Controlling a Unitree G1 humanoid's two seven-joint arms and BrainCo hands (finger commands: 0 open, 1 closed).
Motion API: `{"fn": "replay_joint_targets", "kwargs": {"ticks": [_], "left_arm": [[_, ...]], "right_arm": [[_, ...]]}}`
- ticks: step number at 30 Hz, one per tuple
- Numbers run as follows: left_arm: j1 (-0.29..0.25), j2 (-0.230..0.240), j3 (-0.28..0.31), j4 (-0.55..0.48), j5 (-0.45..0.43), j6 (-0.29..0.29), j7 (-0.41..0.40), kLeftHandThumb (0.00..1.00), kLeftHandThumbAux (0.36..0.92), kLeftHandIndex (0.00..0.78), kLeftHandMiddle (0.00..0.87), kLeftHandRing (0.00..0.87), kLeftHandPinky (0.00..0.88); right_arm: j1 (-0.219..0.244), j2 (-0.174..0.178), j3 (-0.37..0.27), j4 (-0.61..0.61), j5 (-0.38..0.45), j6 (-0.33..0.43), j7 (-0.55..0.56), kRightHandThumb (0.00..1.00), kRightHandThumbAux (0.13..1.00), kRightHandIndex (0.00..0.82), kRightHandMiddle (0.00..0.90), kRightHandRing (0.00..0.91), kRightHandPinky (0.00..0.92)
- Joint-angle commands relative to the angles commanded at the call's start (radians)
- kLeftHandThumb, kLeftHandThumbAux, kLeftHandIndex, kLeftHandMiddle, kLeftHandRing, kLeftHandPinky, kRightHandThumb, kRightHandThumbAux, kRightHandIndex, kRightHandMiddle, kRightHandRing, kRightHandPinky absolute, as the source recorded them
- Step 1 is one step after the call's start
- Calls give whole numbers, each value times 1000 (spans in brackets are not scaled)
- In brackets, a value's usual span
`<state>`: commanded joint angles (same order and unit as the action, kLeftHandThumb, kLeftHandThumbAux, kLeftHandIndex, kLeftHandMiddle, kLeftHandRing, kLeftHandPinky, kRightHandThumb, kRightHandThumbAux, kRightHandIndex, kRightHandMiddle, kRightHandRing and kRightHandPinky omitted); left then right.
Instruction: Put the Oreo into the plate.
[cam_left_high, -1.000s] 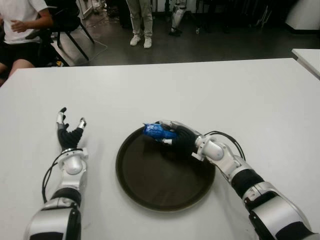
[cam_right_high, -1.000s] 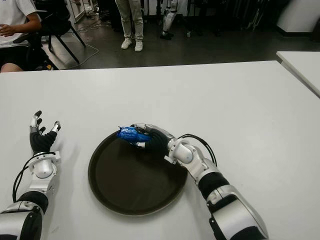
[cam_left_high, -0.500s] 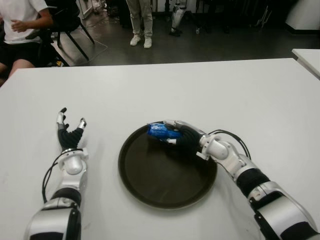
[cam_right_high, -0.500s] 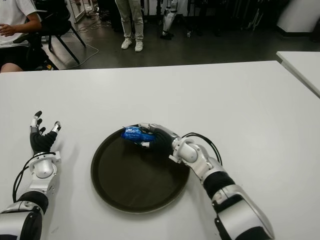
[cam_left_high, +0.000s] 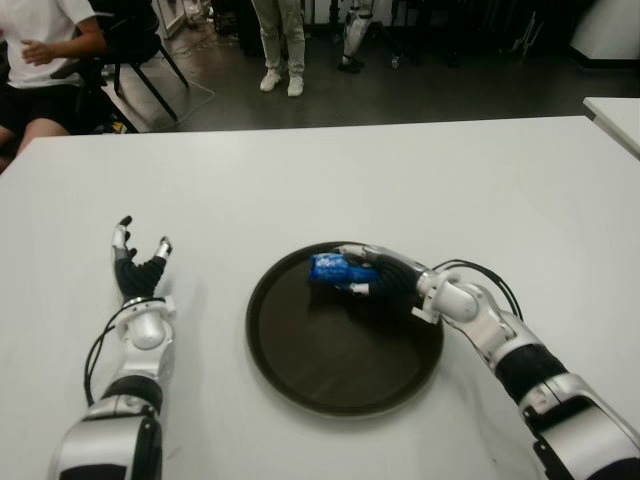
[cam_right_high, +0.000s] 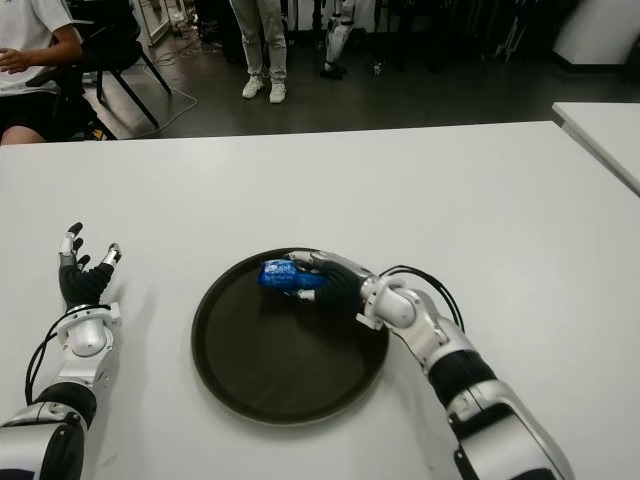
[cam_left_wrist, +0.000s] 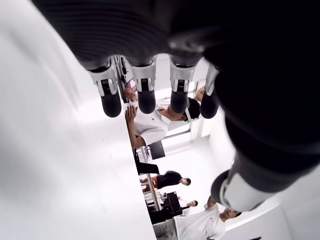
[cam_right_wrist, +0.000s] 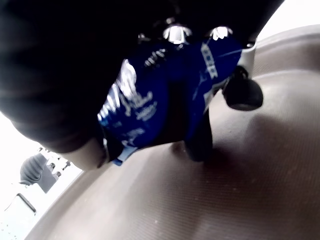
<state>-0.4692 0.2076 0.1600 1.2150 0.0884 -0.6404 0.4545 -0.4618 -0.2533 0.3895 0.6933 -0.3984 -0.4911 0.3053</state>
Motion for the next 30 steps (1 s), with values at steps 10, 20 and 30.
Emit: {"fn": "replay_joint_targets", "kwargs": {"ticks": [10, 20, 30], "left_arm": [[1, 2, -5, 0, 6, -2, 6, 0, 742, 38, 35, 14, 20], [0, 2, -8, 3, 11, 2, 21, 0, 751, 44, 47, 24, 36], [0, 6, -15, 5, 22, 14, 34, 0, 732, 42, 39, 25, 35]], "right_arm": [[33, -31, -4, -90, 3, 0, 36, 853, 675, 409, 524, 861, 856], [35, -52, 8, -115, -18, -15, 42, 852, 675, 409, 521, 851, 842], [42, -53, 2, -134, -20, 4, 41, 853, 675, 410, 522, 864, 861]]}}
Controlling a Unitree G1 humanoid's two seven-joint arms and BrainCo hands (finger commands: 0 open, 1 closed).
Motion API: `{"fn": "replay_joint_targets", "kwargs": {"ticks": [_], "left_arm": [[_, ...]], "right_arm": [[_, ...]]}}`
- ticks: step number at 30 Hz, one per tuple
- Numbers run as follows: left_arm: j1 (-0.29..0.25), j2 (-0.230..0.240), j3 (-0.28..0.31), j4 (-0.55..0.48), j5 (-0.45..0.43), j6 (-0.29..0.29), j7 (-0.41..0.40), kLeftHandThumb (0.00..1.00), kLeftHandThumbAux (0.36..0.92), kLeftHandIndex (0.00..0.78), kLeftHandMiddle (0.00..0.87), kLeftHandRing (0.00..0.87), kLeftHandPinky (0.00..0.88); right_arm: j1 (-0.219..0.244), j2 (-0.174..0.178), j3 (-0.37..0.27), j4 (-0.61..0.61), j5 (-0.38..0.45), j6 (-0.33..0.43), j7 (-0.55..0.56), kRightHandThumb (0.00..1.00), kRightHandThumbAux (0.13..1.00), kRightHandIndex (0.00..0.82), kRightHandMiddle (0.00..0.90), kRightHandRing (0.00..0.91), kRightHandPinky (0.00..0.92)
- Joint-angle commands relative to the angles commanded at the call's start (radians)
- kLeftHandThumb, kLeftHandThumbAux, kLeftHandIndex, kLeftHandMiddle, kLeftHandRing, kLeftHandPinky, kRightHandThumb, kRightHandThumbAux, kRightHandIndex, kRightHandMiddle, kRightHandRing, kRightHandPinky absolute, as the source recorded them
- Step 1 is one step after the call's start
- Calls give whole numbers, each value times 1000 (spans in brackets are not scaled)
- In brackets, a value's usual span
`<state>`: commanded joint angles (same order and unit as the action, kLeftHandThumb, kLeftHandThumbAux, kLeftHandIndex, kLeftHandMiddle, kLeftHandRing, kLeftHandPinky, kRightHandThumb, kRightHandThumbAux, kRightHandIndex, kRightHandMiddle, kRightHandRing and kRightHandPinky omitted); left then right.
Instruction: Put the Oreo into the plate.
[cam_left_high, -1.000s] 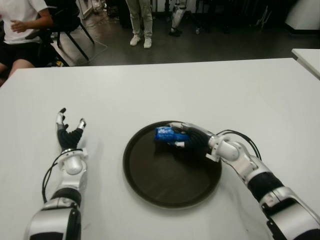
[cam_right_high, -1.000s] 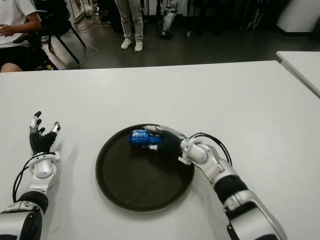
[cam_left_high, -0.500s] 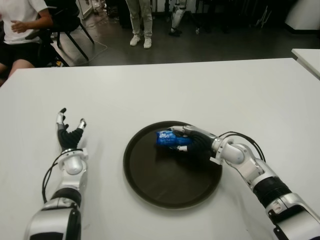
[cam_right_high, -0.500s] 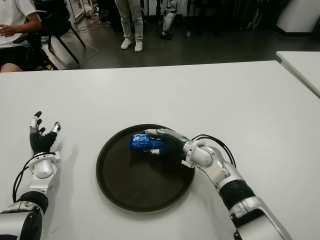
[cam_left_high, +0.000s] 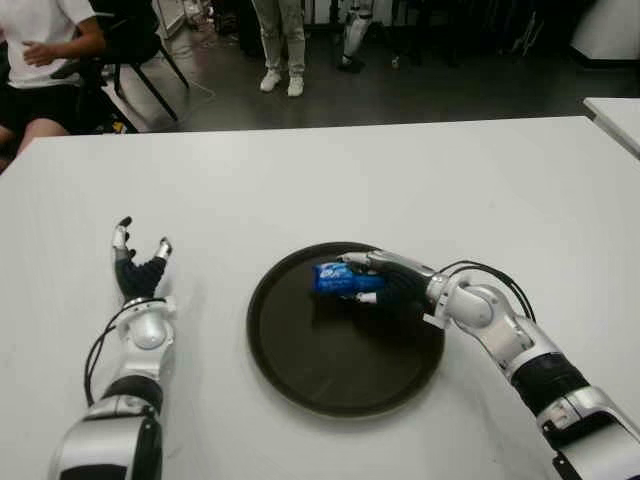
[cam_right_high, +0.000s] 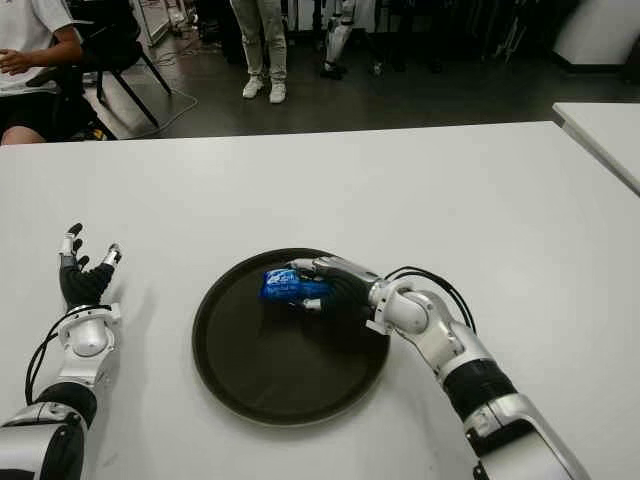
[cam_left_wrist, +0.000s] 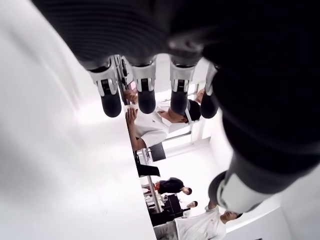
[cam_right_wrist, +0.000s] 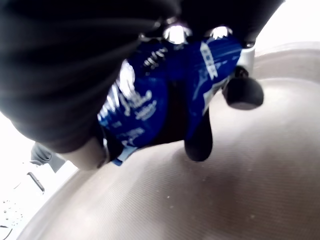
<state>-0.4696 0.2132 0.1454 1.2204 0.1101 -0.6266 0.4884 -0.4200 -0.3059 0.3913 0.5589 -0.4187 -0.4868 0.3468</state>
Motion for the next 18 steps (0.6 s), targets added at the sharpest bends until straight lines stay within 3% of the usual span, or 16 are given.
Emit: {"fn": "replay_joint_targets", "kwargs": {"ticks": [10, 18], "left_arm": [[-2, -2, 11, 8, -14, 2, -10, 0, 738, 46, 51, 29, 34], [-1, -2, 7, 7, -8, -4, -15, 0, 701, 39, 35, 18, 31]], "right_arm": [[-4, 5, 0, 15, 2, -11, -6, 853, 675, 409, 523, 856, 847], [-6, 13, -8, 32, 20, -38, -10, 853, 675, 408, 524, 856, 851]]}}
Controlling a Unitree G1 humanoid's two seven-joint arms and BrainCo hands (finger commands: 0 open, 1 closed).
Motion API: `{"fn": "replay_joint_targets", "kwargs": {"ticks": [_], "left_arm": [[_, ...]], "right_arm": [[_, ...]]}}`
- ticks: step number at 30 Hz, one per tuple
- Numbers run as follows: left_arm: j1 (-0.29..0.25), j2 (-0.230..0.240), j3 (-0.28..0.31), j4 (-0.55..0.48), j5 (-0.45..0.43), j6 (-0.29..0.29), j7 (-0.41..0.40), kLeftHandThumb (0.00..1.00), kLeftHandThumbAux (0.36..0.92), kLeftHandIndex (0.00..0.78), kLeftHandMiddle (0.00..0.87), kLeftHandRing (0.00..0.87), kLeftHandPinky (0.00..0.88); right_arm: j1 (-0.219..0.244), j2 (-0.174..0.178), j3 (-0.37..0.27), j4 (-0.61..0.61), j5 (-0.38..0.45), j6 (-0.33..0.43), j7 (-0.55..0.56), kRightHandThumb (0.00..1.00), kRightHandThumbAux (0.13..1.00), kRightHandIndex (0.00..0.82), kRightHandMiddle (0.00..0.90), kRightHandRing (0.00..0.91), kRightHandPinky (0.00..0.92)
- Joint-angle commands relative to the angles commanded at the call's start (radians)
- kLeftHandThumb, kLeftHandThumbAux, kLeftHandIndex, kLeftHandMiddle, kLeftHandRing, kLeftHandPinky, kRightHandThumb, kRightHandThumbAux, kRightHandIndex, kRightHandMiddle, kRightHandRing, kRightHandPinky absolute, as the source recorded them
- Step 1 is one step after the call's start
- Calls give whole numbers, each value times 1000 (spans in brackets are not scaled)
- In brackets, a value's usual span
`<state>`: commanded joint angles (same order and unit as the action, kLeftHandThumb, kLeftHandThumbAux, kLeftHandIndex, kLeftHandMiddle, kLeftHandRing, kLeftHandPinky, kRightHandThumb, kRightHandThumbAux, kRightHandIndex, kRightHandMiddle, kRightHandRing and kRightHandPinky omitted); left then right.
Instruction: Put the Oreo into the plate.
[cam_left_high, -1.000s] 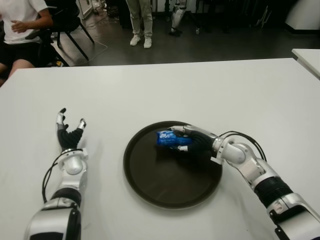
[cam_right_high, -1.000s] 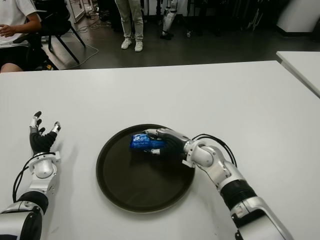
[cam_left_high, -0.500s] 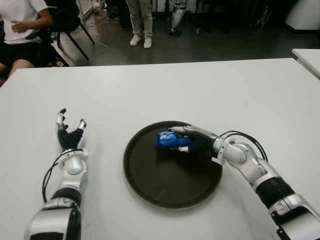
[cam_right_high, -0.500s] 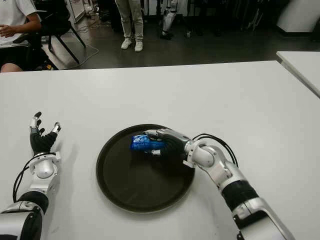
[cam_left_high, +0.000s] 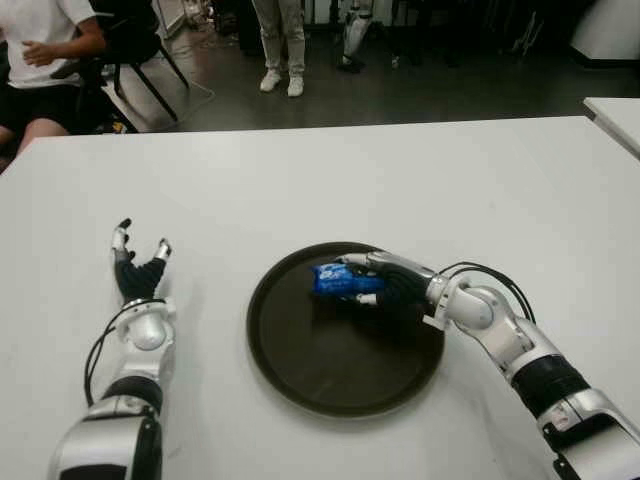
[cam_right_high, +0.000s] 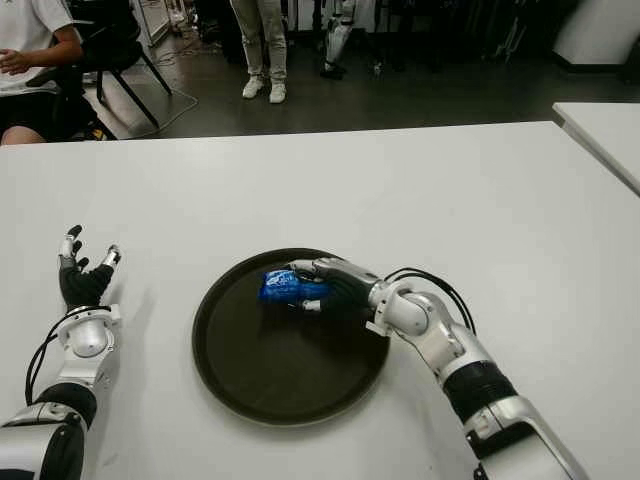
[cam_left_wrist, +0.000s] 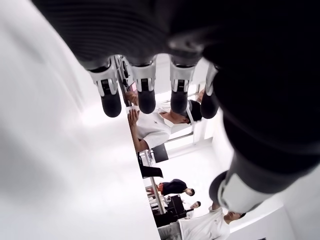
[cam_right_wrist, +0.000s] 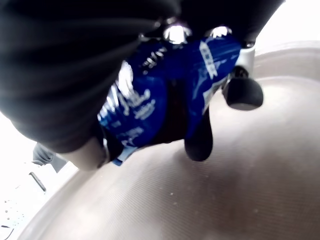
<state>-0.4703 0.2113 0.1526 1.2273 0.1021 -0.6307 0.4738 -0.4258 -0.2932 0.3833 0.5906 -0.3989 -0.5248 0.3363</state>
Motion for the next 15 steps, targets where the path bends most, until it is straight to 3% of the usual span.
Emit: {"fn": "replay_joint_targets", "kwargs": {"ticks": [15], "left_arm": [[3, 3, 1, -1, 0, -6, -21, 0, 727, 45, 42, 23, 30]], "right_arm": [[1, 14, -7, 15, -4, -35, -41, 853, 675, 409, 523, 867, 857]]}}
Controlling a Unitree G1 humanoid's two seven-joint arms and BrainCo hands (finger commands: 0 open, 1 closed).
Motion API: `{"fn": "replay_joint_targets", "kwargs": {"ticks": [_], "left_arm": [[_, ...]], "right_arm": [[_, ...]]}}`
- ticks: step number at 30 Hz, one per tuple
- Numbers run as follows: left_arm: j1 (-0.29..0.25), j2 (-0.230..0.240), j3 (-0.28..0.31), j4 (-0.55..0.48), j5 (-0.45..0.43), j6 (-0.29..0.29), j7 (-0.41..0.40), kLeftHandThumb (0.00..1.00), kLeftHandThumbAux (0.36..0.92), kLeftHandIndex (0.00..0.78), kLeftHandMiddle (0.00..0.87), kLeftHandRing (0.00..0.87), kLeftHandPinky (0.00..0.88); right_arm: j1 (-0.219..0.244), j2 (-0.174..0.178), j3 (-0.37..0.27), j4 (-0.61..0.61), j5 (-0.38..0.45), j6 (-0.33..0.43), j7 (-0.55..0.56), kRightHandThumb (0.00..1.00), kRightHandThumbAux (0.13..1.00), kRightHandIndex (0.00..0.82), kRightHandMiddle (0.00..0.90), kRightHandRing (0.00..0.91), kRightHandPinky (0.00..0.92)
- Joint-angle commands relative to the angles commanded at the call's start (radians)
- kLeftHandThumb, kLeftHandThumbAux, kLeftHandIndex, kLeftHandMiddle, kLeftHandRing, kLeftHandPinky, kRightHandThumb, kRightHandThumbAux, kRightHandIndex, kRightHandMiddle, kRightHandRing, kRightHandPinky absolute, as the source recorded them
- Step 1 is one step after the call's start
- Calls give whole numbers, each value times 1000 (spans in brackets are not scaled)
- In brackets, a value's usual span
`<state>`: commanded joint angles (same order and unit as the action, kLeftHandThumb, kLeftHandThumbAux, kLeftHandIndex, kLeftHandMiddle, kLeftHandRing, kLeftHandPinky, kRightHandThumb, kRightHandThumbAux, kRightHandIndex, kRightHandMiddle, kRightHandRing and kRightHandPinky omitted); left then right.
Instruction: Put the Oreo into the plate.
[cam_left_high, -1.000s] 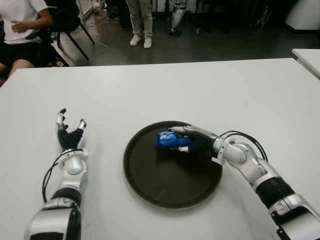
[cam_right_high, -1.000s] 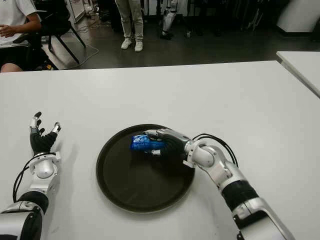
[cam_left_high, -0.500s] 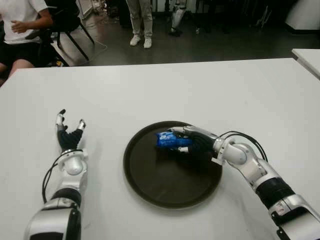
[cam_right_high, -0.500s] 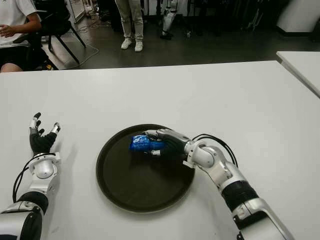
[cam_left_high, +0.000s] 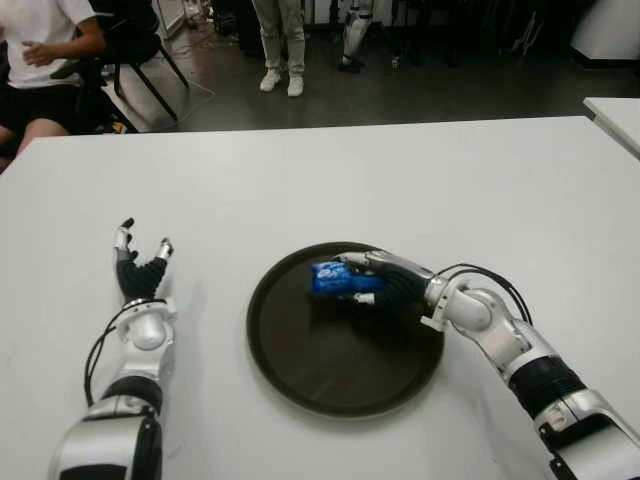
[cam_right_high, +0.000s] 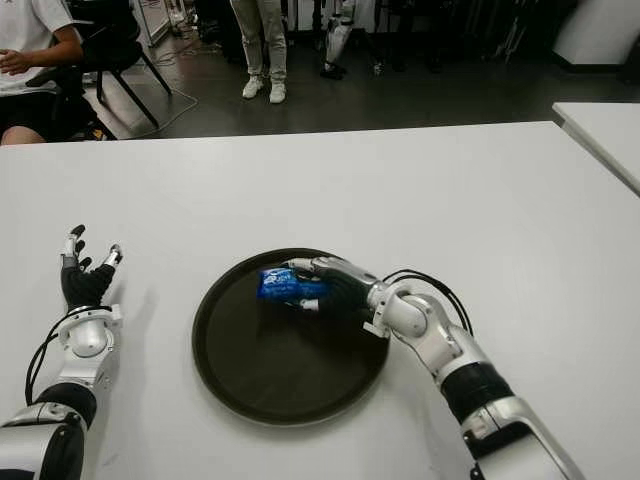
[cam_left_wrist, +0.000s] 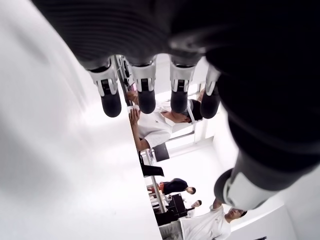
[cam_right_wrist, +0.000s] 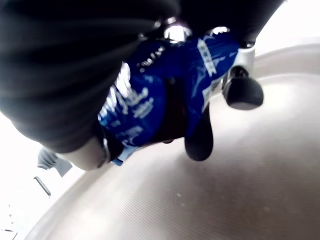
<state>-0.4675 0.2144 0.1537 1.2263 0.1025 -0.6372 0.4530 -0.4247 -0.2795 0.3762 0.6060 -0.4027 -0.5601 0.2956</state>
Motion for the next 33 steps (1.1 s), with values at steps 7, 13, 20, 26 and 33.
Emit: {"fn": "replay_joint_targets", "kwargs": {"ticks": [7, 13, 20, 26, 33], "left_arm": [[1, 0, -2, 0, 5, -3, 10, 0, 722, 39, 37, 15, 23], [1, -3, 4, 2, -3, -8, 5, 0, 748, 43, 47, 28, 37], [0, -4, 7, 2, -3, -6, 7, 0, 747, 41, 46, 30, 35], [-2, -6, 7, 3, -3, -4, 8, 0, 733, 42, 44, 24, 26], [-4, -7, 10, 2, -8, 0, 0, 0, 727, 37, 36, 17, 21]], "right_arm": [[-3, -2, 7, 6, -10, -28, -14, 853, 675, 412, 524, 877, 862], [-4, 8, 4, 33, -1, -95, -42, 851, 675, 411, 523, 860, 837], [-29, 17, 3, 111, 11, -221, -67, 847, 674, 422, 563, 766, 742], [-38, 51, -14, 174, 91, -295, -32, 822, 691, 384, 497, 509, 483], [-62, 69, -17, 267, 81, -344, -62, 284, 657, 190, 276, 274, 240]]}}
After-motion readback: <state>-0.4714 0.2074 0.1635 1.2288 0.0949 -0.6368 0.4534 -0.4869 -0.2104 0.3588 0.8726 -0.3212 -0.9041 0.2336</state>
